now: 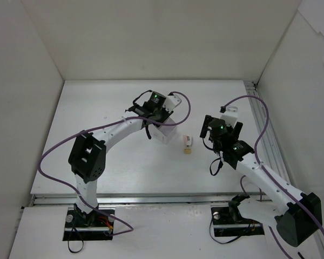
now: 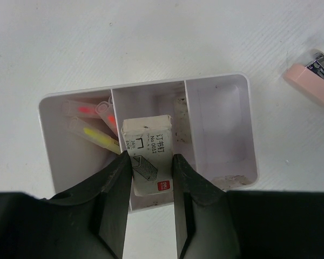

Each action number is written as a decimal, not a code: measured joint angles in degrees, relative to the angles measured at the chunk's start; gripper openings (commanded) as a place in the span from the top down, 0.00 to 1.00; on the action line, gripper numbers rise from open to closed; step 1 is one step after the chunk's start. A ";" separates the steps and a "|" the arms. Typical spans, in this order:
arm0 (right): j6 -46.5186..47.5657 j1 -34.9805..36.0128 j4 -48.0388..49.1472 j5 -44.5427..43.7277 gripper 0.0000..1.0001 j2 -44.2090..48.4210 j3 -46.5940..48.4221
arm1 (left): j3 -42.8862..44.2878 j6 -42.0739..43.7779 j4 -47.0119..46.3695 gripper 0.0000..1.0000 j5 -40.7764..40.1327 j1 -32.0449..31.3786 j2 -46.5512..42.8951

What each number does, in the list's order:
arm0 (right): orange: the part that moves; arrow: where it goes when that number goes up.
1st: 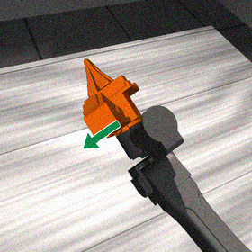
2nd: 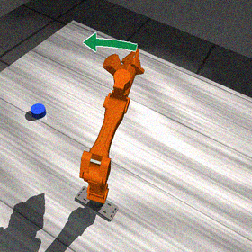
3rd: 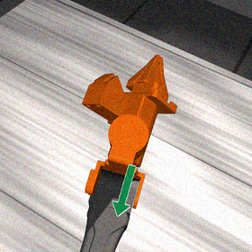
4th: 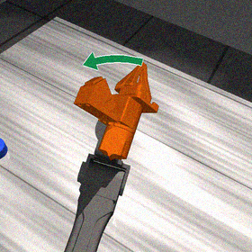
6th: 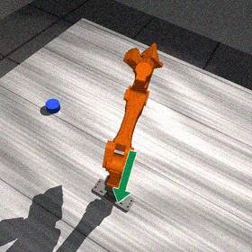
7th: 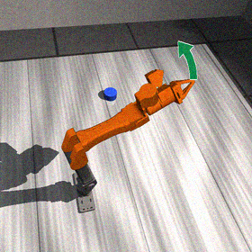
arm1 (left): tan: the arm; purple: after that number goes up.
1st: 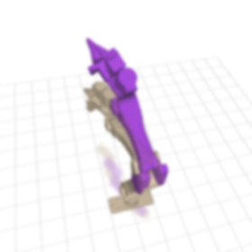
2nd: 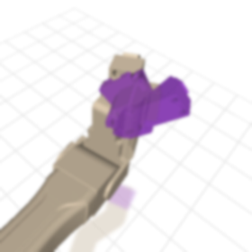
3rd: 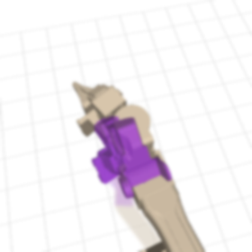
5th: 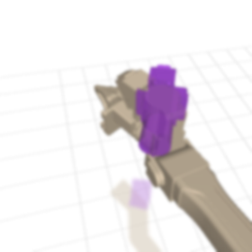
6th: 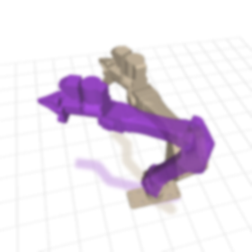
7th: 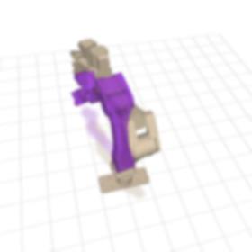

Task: Sort the stationery into containers
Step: Place the stationery in the storage box.

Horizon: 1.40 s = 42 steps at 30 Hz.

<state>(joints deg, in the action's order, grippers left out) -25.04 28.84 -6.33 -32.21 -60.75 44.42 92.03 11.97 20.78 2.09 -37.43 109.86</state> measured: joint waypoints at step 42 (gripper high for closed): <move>0.48 -0.04 -0.37 2.03 0.02 0.00 -0.85 | -2.14 -0.48 0.00 0.48 8.87 -2.27 -0.57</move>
<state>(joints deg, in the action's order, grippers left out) -24.56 28.80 -6.70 -30.17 -60.75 43.57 89.89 11.49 20.78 10.96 -39.70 109.30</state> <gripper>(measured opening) 0.979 0.498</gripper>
